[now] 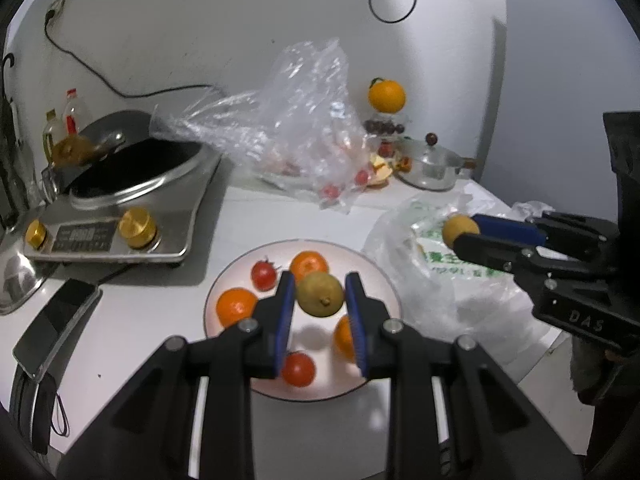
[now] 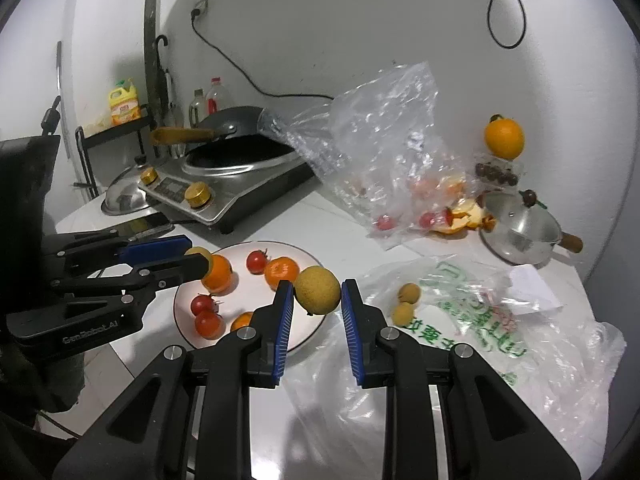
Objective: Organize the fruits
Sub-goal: 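Carry both held longans from the bag over the white plate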
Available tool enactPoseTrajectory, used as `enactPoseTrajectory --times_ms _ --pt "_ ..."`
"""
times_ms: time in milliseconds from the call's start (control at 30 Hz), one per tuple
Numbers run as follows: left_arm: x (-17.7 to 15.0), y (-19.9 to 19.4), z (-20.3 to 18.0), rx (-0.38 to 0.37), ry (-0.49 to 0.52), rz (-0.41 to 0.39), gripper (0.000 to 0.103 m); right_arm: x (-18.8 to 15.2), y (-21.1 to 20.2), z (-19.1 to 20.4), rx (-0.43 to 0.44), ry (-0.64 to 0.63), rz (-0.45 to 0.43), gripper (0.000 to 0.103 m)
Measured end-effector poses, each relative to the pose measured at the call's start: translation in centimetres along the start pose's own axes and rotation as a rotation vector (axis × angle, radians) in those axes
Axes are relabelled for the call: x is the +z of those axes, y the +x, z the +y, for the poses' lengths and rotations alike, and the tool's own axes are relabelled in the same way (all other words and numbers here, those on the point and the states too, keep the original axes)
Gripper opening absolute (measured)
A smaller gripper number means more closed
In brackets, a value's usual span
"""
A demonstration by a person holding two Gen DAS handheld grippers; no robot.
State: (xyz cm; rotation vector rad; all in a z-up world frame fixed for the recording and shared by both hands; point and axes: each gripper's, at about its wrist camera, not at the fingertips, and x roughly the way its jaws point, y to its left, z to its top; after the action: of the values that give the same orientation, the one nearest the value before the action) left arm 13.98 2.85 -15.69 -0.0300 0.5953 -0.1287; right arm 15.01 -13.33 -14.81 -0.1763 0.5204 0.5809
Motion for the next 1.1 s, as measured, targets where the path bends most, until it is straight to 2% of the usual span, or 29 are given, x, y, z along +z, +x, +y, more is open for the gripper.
enactPoseTrajectory --times_ms 233,600,1100 --pt "-1.1 1.9 1.6 -0.002 -0.015 0.043 0.026 0.0 2.4 1.2 0.022 -0.014 0.037 0.026" --pt "-2.1 5.3 2.0 -0.012 0.005 0.11 0.026 -0.3 5.3 1.3 0.029 -0.012 0.087 0.026" --pt "-2.4 6.2 2.2 -0.034 -0.002 0.147 0.028 0.0 7.4 1.4 0.041 -0.019 0.112 0.026"
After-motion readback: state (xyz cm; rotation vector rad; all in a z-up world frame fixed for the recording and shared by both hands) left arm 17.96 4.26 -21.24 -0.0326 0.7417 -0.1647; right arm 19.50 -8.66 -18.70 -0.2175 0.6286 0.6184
